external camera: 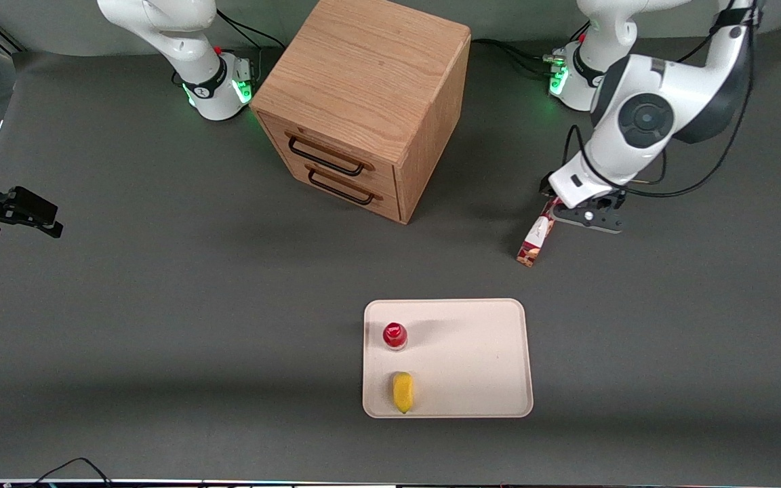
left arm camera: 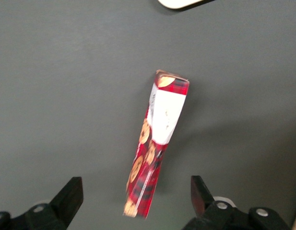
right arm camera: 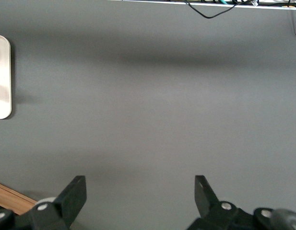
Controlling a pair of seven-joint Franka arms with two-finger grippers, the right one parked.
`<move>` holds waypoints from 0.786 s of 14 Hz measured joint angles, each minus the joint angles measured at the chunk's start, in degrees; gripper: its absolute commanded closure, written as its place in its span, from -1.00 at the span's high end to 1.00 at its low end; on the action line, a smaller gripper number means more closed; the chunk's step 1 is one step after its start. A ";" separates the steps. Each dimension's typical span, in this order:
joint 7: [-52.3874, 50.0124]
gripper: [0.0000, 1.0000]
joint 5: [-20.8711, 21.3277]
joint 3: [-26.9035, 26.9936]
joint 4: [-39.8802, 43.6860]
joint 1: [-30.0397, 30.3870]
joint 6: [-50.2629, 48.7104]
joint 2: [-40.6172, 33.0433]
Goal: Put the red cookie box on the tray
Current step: 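Move the left gripper down over the red cookie box, then close the left gripper on the red cookie box's end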
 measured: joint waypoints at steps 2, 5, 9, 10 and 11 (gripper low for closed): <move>-0.08 1.00 0.10 -0.29 -5.42 -0.01 7.96 0.05; -0.07 1.00 0.49 -0.27 -13.37 -0.01 21.54 1.34; -0.06 1.00 1.07 -0.34 -16.32 -0.44 28.69 5.92; -0.06 1.00 1.32 -0.34 -16.32 -0.54 28.94 6.69; -0.06 0.91 1.68 -0.34 -16.32 -0.62 29.03 7.14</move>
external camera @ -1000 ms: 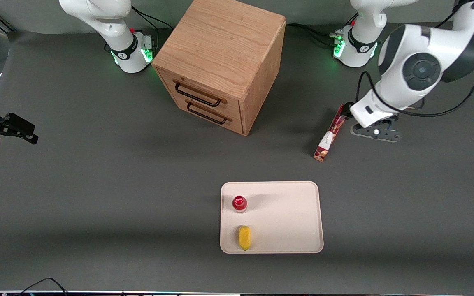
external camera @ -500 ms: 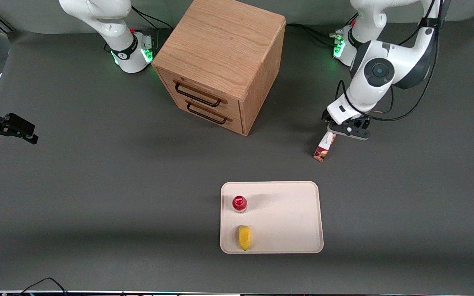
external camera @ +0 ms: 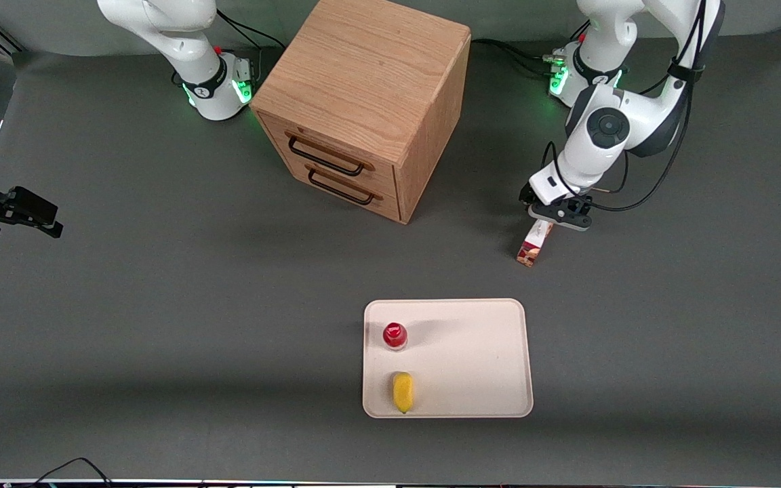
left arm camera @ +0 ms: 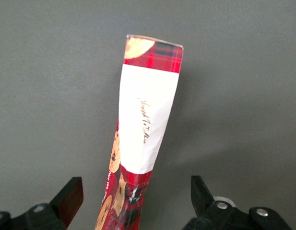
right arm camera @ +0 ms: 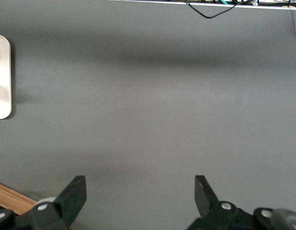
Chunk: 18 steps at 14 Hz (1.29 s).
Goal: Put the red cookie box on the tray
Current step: 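Close the left gripper on the red cookie box's end, then lift the cookie box and carry it over the white tray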
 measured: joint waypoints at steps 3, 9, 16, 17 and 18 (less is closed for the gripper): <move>0.00 -0.13 0.91 0.02 -0.01 -0.05 0.37 0.98; 0.00 -1.00 1.81 0.86 -0.01 -0.04 0.72 2.13; -1.53 -1.00 1.83 1.27 8.03 -0.02 -11.67 0.39; -1.96 -1.00 1.81 1.17 12.12 -0.03 -17.49 -0.44; -2.23 -1.00 1.75 1.04 16.49 -0.05 -22.94 -1.18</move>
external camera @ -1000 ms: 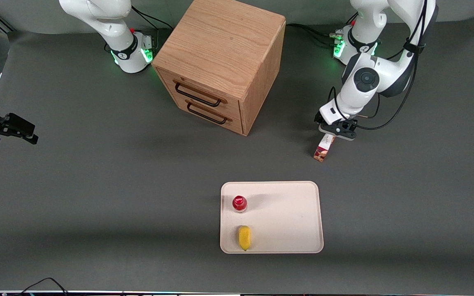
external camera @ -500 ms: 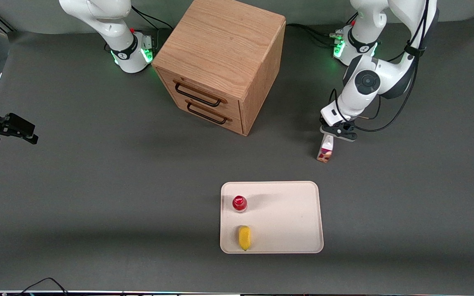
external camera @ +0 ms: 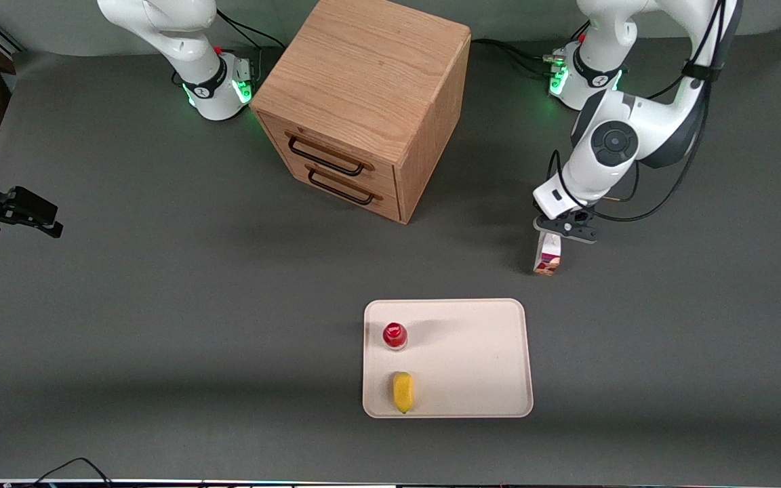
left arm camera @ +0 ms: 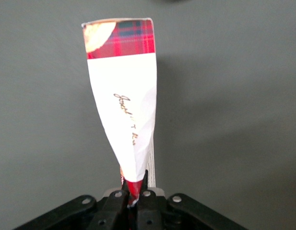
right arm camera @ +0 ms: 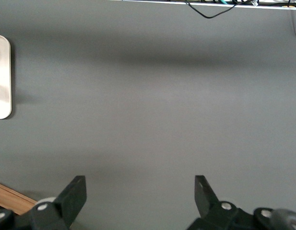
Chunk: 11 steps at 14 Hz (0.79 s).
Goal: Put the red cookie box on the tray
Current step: 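Lift the cookie box and carry it over the white tray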
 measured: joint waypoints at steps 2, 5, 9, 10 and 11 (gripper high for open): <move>-1.27 -1.00 -0.16 -0.25 9.94 -0.10 -10.16 -0.58; -4.06 -1.00 -0.34 -0.32 24.92 -0.49 -21.36 1.76; -6.77 -1.00 -0.45 -0.24 46.72 -1.62 -32.87 12.43; -7.79 -1.00 -0.35 -0.16 52.10 -2.43 -34.76 15.96; -9.12 -1.00 0.03 -0.08 57.28 -3.47 -35.74 19.67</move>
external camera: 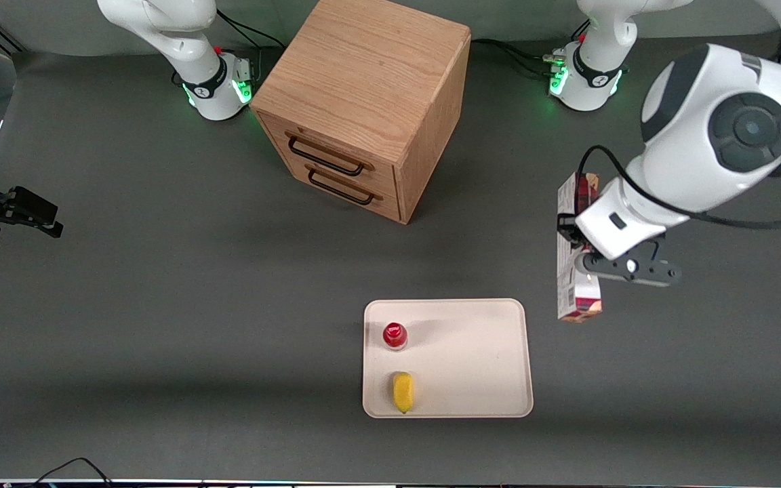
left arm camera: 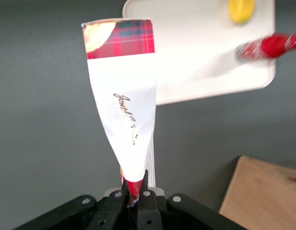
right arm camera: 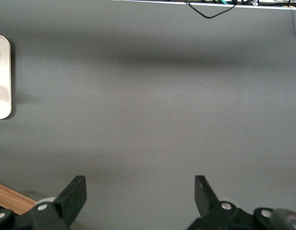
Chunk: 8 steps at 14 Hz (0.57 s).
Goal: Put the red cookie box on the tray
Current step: 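Lift the cookie box and carry it over the white tray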
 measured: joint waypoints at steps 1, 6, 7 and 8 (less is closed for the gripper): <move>-1.44 -1.00 0.84 0.20 4.85 -1.32 -0.42 3.92; -6.49 -1.00 6.88 2.17 16.63 -7.59 8.02 20.10; -6.67 -1.00 7.47 3.39 17.04 -8.56 10.12 22.28; -6.98 -1.00 8.36 4.47 17.21 -9.37 11.79 24.18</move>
